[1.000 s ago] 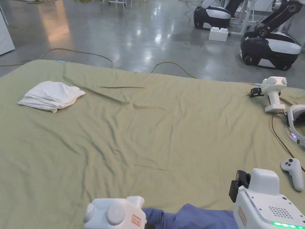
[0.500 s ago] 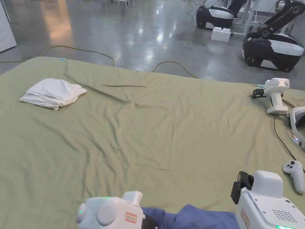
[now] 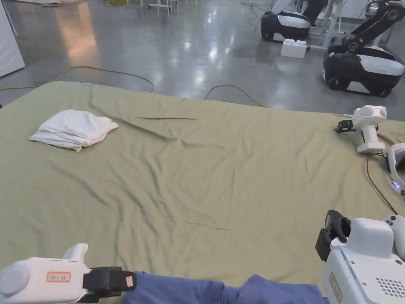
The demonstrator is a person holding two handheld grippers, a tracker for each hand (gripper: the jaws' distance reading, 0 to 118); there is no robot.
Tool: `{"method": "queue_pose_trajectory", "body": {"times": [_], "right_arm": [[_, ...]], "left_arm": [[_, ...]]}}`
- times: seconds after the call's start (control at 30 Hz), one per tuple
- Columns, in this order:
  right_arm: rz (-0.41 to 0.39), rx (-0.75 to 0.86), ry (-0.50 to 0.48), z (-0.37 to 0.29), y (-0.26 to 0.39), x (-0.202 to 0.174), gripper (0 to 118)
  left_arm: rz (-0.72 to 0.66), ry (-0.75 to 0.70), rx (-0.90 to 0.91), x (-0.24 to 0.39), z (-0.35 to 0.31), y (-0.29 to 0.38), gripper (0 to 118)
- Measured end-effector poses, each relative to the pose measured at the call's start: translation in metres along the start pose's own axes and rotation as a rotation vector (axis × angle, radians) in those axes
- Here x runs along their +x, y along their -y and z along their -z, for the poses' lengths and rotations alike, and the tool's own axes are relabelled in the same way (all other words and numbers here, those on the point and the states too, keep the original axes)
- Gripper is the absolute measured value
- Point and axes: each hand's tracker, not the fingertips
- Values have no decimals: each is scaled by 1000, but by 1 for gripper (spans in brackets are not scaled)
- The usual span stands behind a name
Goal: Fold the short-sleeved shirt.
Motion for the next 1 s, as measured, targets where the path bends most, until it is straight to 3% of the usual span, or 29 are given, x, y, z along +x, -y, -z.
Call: {"method": "queue_pose_trajectory", "body": {"times": [0.17, 0.3, 0.37, 0.4, 0.43, 0.47, 0.8, 1.0], "right_arm": [[-11, 100, 1, -11, -9, -6, 0], [-16, 137, 2, -17, -13, -11, 0], [-21, 141, 0, -18, -14, -13, 0], [-19, 140, -2, -17, -14, -13, 0], [-17, 137, -5, -16, -14, -13, 0], [-14, 132, -9, -15, -13, -13, 0], [-16, 102, -4, -12, -10, -9, 0], [-26, 98, 3, -13, -10, -3, 0]], "left_arm": [[-96, 132, -113, -28, 36, 9, 67], [-177, 290, -43, -39, 46, 15, 67], [-209, 326, -50, -44, 52, 21, 60], [-168, 301, -57, -40, 56, 23, 48], [-118, 241, -66, -36, 60, 25, 27], [-95, 201, -79, -29, 61, 30, 22], [-36, 249, 29, 3, 20, 21, 12], [73, 114, 59, 30, -30, -10, 12]]}}
